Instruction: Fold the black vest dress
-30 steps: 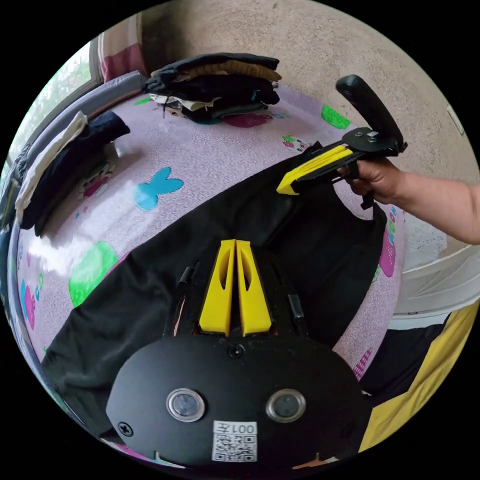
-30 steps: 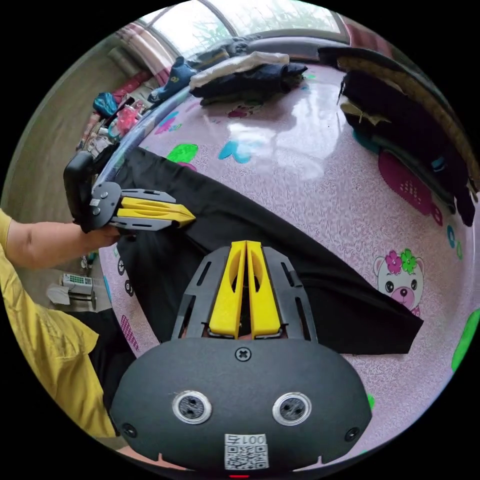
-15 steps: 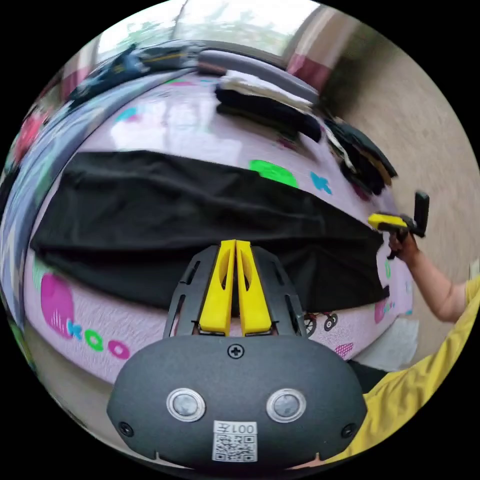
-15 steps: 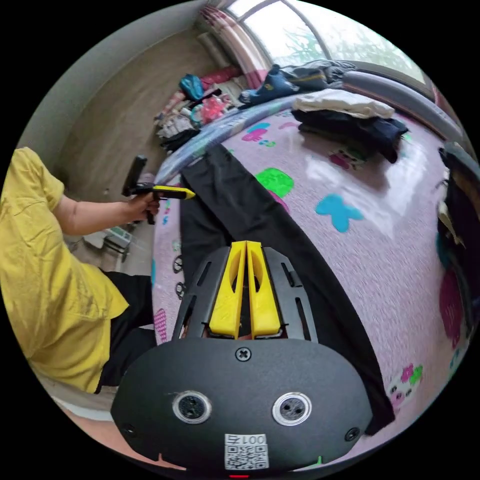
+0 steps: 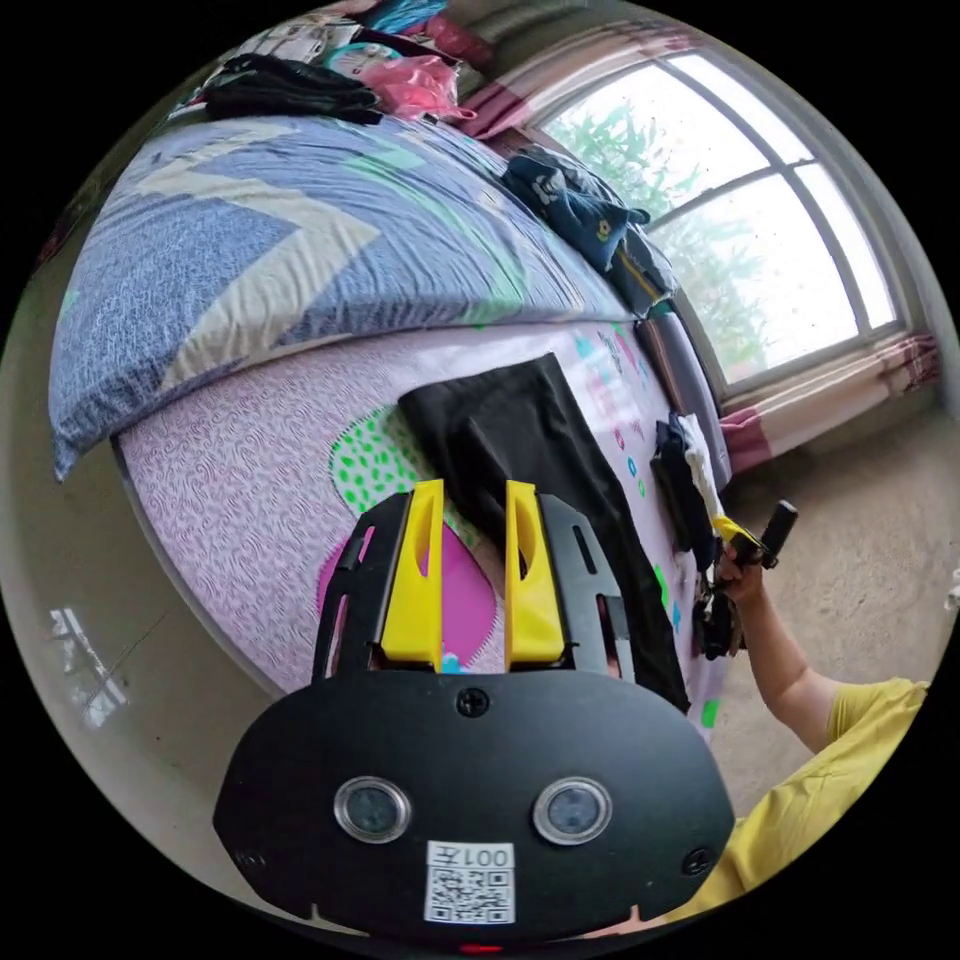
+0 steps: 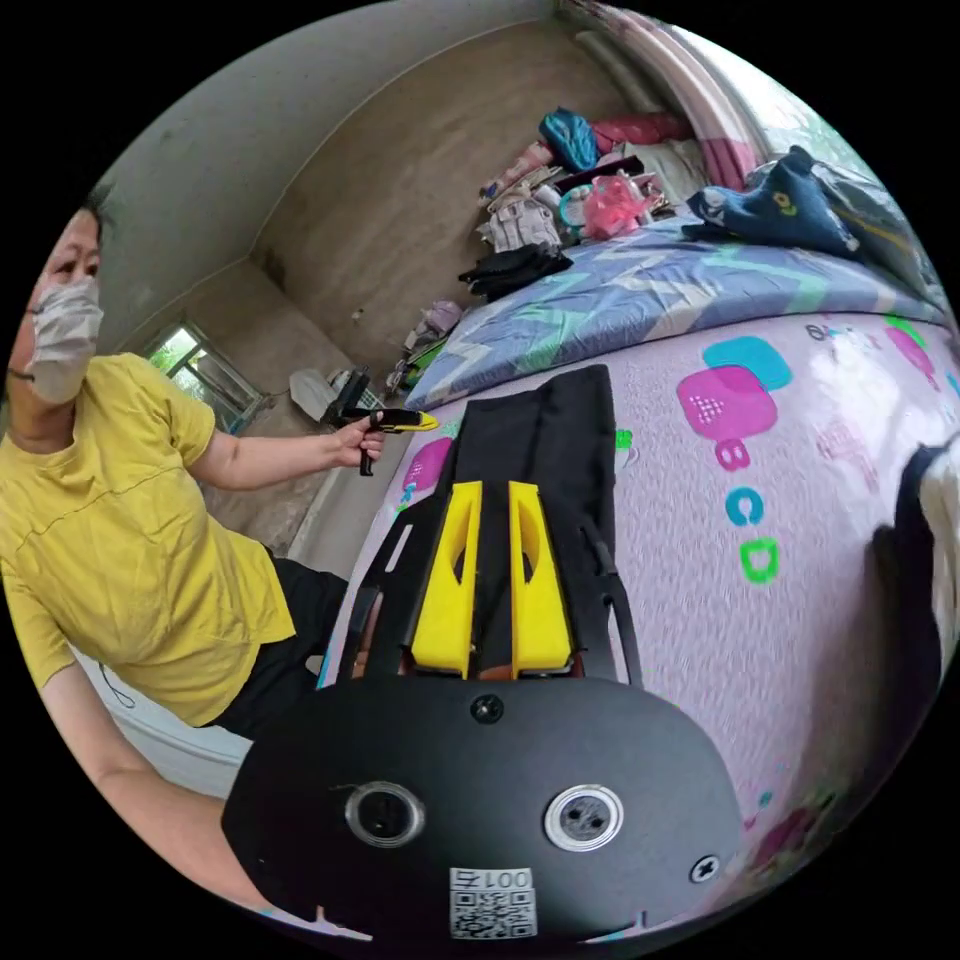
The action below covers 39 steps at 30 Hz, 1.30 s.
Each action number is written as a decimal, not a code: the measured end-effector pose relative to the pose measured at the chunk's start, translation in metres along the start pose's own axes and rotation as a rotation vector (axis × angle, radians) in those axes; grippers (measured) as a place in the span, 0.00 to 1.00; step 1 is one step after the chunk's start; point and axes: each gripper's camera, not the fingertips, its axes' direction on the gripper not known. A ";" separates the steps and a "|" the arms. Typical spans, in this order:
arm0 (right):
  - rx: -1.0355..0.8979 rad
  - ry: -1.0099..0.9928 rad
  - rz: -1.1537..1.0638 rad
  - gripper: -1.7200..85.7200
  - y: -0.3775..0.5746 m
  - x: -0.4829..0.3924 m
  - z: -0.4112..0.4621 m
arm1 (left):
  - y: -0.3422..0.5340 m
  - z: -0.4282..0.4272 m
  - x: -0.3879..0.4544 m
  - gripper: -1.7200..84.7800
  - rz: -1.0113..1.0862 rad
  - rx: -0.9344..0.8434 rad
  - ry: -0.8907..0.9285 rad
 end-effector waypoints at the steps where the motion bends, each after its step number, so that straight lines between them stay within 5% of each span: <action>1: -0.015 -0.013 0.006 0.07 -0.013 0.013 0.011 | -0.009 -0.002 -0.015 0.10 -0.020 0.006 0.029; 15: -0.351 -0.143 0.109 0.11 -0.195 0.240 0.217 | -0.046 -0.012 -0.088 0.08 -0.081 -0.043 0.240; 39: -0.506 -0.395 0.088 0.05 -0.212 0.342 0.350 | -0.033 0.017 -0.087 0.05 -0.123 -0.108 0.467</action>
